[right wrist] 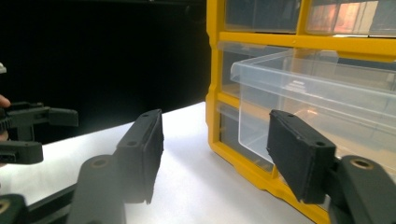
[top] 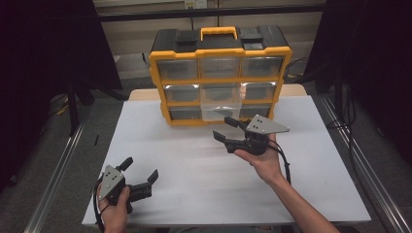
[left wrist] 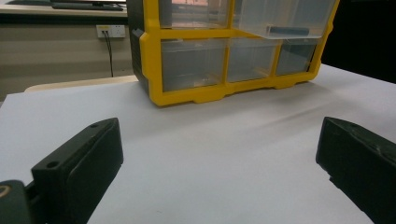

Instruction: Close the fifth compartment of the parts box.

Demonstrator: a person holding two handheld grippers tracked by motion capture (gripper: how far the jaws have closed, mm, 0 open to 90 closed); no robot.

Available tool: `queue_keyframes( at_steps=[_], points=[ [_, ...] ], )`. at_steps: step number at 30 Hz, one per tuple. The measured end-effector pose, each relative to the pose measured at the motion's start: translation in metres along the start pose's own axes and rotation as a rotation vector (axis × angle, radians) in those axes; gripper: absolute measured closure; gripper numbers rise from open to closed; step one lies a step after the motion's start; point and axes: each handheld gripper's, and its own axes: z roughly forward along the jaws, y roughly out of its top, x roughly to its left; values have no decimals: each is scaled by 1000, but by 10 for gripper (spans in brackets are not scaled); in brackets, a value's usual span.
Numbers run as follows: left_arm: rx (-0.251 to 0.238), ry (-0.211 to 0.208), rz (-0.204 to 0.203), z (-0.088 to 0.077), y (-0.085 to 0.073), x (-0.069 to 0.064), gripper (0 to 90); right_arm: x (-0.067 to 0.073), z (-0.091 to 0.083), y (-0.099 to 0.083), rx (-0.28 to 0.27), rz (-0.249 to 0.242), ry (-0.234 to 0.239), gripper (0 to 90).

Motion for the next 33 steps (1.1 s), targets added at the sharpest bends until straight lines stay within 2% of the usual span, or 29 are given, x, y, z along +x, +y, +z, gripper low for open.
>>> queue_keyframes(
  at_steps=[6, 9, 13, 17, 19, 27, 33],
  points=[
    [8, -5, 7, 0, 0, 0, 9, -3, -2, -2, 7, -2, -3, 466],
    [9, -3, 9, 0, 0, 0, 9, -4, -2, -2, 0, 3, 13, 538],
    [8, -4, 9, 0, 0, 0, 10, -3, 0, -3, 3, 0, 26, 586],
    [3, -1, 6, 0, 0, 0, 9, -3, 1, -3, 1, -18, 9, 661],
    [0, -1, 7, -1, 0, 0, 9, -5, 2, -3, -2, -7, 13, 685],
    [-6, 0, -5, 0, 0, 0, 9, -8, 7, -5, 26, -3, 28, 796],
    [-1, -1, 2, 0, 0, 1, 9, -9, 10, -3, 35, -11, 36, 896]
  ],
)
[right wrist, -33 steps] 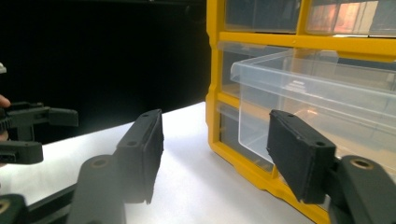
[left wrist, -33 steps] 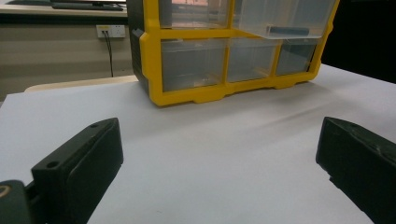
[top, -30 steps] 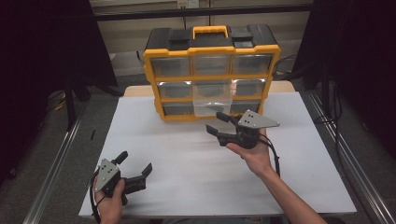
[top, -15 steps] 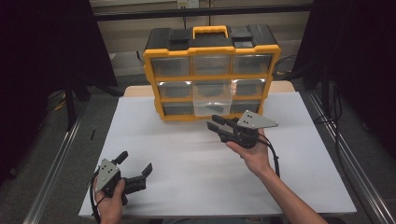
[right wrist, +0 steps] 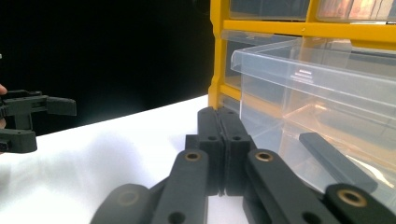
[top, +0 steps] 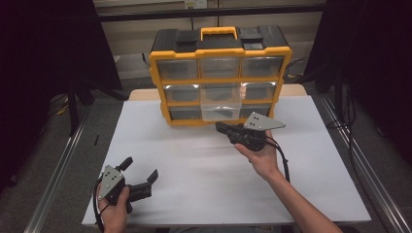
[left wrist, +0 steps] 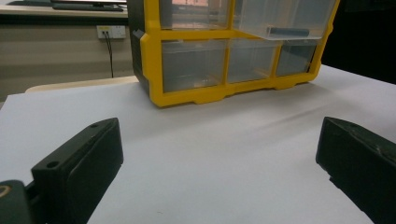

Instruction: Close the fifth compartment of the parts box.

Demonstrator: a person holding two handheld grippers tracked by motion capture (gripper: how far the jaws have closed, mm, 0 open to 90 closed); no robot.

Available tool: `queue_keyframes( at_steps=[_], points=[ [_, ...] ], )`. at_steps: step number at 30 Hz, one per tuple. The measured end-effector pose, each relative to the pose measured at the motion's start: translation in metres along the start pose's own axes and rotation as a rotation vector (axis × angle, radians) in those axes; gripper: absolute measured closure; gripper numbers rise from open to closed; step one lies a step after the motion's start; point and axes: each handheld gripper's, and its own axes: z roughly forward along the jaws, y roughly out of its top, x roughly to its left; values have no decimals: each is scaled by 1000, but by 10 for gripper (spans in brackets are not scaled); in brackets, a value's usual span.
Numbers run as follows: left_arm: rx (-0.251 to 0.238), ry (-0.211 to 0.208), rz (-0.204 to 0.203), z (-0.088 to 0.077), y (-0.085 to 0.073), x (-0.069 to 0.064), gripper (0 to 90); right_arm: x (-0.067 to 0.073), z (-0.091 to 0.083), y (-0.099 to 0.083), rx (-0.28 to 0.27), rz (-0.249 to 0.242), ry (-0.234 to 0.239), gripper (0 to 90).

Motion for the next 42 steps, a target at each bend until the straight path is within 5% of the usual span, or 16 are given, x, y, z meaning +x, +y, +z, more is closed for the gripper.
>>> queue_keyframes(
  at_steps=[42],
  points=[
    [-6, 2, 2, -1, 1, 1, 10, -28, 25, -2, 5, -27, -95, 900]
  ],
)
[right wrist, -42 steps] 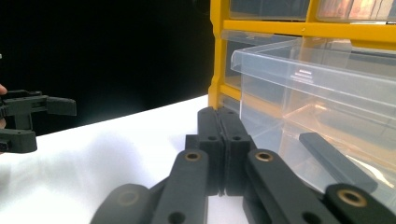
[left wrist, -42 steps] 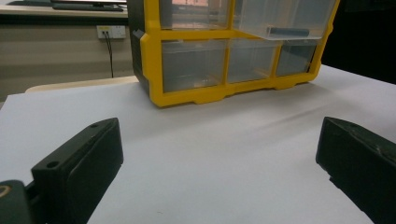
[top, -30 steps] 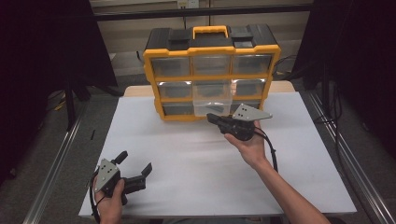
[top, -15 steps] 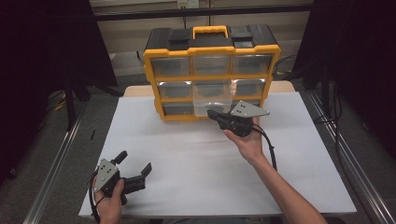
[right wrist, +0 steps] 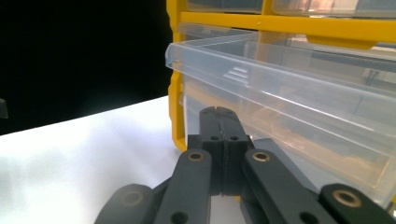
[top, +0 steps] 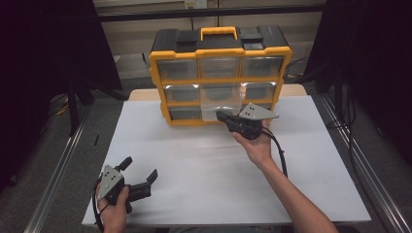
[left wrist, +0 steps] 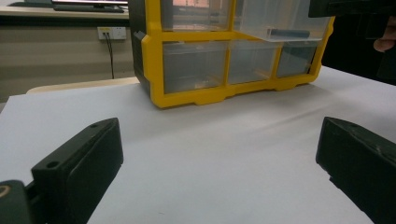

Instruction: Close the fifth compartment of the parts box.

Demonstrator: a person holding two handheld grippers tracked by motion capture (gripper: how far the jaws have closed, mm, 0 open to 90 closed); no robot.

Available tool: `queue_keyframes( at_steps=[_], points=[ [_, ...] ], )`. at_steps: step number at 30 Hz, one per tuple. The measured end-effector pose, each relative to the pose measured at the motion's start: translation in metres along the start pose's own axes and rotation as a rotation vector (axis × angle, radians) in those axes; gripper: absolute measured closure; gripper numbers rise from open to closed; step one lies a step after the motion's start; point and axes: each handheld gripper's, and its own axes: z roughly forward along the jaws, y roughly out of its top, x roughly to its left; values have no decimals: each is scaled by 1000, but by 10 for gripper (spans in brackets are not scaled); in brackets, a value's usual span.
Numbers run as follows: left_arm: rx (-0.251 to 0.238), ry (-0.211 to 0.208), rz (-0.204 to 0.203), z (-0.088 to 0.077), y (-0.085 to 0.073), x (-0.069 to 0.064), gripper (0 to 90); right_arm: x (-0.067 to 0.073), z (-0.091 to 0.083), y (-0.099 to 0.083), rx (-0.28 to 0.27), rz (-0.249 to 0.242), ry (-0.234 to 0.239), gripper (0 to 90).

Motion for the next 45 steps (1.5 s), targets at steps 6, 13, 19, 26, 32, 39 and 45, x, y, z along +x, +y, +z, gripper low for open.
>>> queue_keyframes(
  at_steps=[6, 13, 19, 26, 32, 39, 45],
  points=[
    [0, 0, -2, 0, 0, 0, 10, -3, 2, -1, 4, -3, -14, 900],
    [0, 0, -4, 0, 0, 0, 10, -3, 3, 2, 2, -22, -23, 900],
    [1, 1, -6, 0, 0, 0, 9, -5, 5, 3, 2, -21, -34, 900],
    [1, 0, -5, 1, 0, 0, 9, -7, 9, 5, 3, -28, -39, 900],
    [0, 1, -6, 0, 0, 0, 10, -9, 12, 6, 4, -25, -49, 900],
    [0, 1, -6, 0, 0, 0, 10, -15, 15, 4, 2, -17, -64, 900],
    [4, 0, 0, 0, 0, 0, 10, -17, 17, 4, 7, -17, -71, 900]
  ],
)
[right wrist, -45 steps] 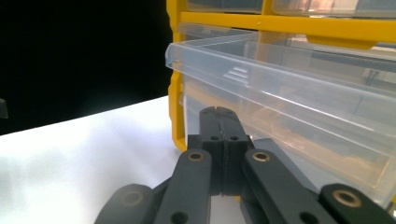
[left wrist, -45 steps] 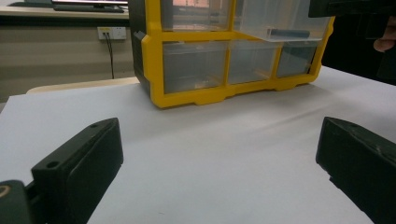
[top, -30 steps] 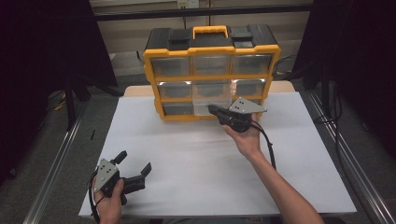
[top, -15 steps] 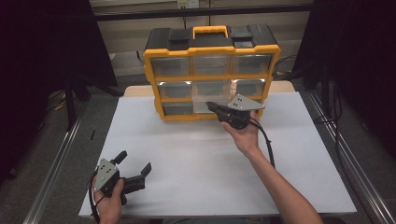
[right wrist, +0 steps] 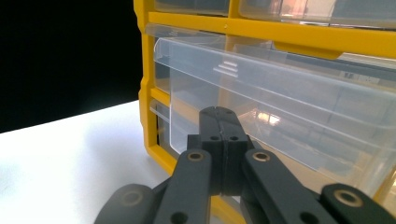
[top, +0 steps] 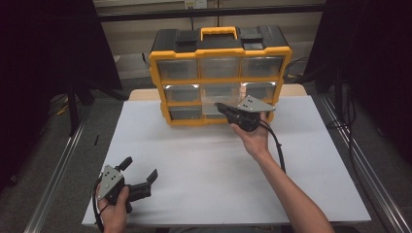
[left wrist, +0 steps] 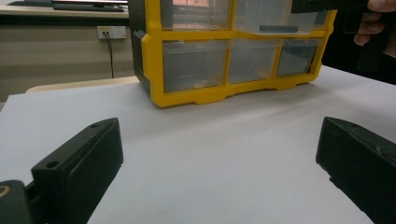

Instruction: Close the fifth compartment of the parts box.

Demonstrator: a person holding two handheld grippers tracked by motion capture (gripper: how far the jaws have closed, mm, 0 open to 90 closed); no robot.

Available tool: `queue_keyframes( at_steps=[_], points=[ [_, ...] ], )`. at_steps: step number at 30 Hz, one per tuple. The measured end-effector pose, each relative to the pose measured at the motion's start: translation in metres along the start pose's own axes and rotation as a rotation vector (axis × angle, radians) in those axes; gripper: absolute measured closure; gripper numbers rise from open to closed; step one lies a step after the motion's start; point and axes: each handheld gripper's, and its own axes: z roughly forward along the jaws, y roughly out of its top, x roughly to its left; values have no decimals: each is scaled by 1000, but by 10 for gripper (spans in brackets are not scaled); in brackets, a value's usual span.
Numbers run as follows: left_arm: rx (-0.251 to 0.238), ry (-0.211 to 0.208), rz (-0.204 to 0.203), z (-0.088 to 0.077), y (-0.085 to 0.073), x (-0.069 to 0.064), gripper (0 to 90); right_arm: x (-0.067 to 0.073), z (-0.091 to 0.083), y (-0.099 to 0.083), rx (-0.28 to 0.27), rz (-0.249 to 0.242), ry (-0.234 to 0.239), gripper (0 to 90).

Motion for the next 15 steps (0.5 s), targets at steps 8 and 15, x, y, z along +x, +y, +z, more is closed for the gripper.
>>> queue_keyframes(
  at_steps=[8, 15],
  points=[
    [0, 0, -1, 0, 0, 0, 9, -6, 4, -1, 11, 4, -20, 900],
    [-4, 1, -7, 0, 0, 0, 9, -10, 10, 0, 14, 1, -32, 900]
  ],
)
